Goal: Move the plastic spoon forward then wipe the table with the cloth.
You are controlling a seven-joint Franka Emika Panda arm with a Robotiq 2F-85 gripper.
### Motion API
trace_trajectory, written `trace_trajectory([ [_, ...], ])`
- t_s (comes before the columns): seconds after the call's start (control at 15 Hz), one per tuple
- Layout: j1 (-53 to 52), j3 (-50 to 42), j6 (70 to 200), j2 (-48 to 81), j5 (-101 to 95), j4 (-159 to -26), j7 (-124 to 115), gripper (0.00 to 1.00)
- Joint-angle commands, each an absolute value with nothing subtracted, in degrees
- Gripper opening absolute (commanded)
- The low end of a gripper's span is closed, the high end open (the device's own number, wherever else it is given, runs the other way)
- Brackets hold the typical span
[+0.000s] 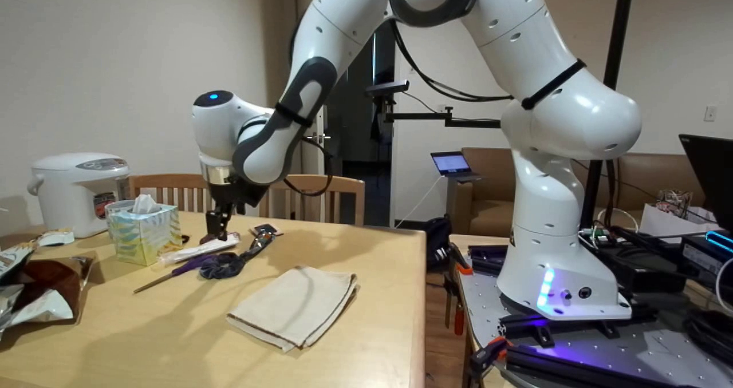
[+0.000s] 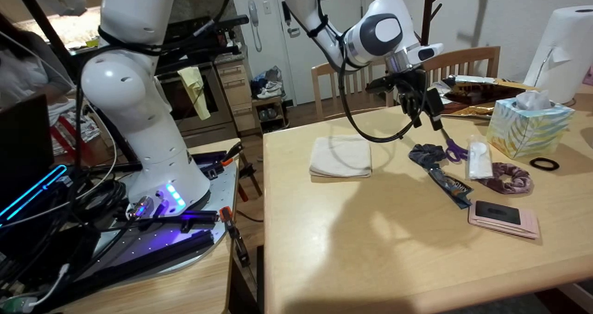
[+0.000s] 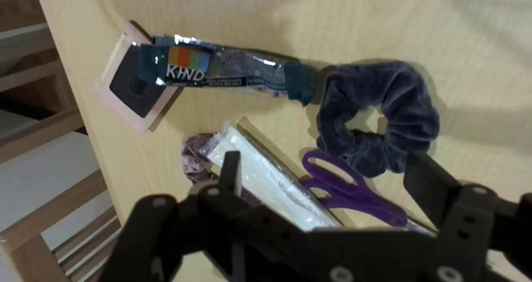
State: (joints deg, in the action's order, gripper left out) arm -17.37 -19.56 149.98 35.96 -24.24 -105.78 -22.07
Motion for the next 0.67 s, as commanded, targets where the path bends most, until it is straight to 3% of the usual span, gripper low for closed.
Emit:
trace_trajectory([
  [0.0, -16.11, -17.38, 145.50, 30.03, -26.01, -111.19, -18.56, 1.00],
  [0.6, -11.98, -11.23, 140.99, 27.40, -25.76, -113.93, -13.44, 1.00],
])
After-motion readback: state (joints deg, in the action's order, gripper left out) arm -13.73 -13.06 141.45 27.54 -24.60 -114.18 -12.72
